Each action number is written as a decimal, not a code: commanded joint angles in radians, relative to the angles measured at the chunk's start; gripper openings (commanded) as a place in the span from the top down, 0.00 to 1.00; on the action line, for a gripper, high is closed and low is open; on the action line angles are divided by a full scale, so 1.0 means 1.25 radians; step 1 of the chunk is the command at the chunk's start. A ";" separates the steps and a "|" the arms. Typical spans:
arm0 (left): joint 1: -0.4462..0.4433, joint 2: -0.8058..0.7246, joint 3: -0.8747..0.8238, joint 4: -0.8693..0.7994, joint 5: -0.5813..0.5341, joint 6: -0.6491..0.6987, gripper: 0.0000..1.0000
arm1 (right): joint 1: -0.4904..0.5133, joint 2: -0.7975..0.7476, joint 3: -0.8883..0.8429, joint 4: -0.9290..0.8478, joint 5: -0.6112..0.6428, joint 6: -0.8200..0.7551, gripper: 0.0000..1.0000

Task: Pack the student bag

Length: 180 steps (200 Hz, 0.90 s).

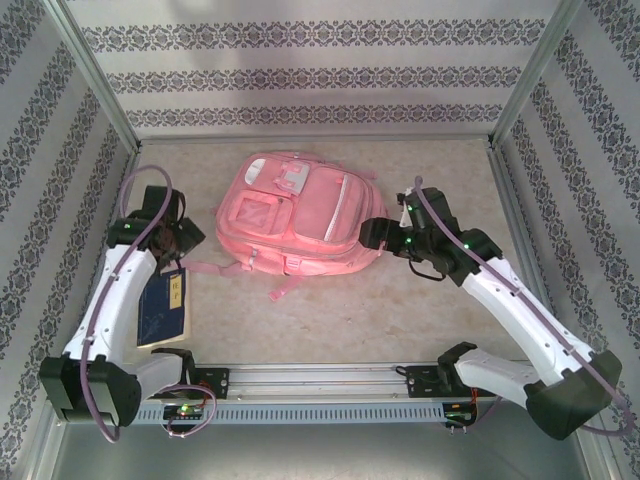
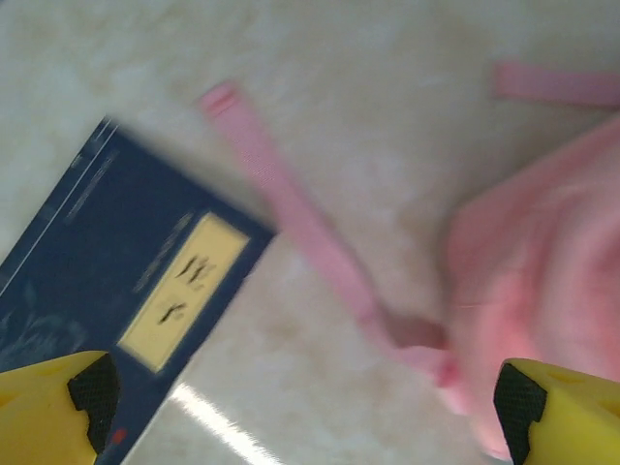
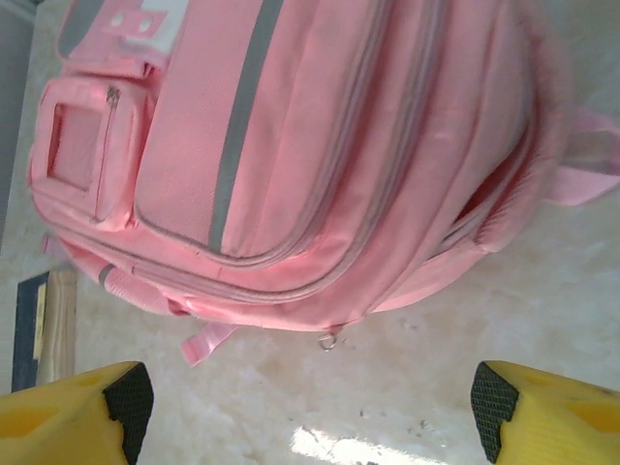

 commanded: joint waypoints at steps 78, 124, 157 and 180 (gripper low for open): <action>0.215 0.163 -0.242 0.234 0.190 -0.081 0.00 | 0.056 0.018 0.026 0.006 -0.084 0.017 0.13; 0.214 0.255 -0.330 0.361 0.341 -0.098 0.02 | 0.056 -0.013 0.009 0.006 -0.081 0.025 0.13; 0.191 0.259 -0.368 0.410 0.406 -0.111 0.07 | 0.055 -0.011 0.010 0.010 -0.082 0.026 0.13; 0.110 0.220 -0.374 0.404 0.413 -0.137 0.07 | 0.056 0.000 0.013 0.015 -0.087 0.028 0.13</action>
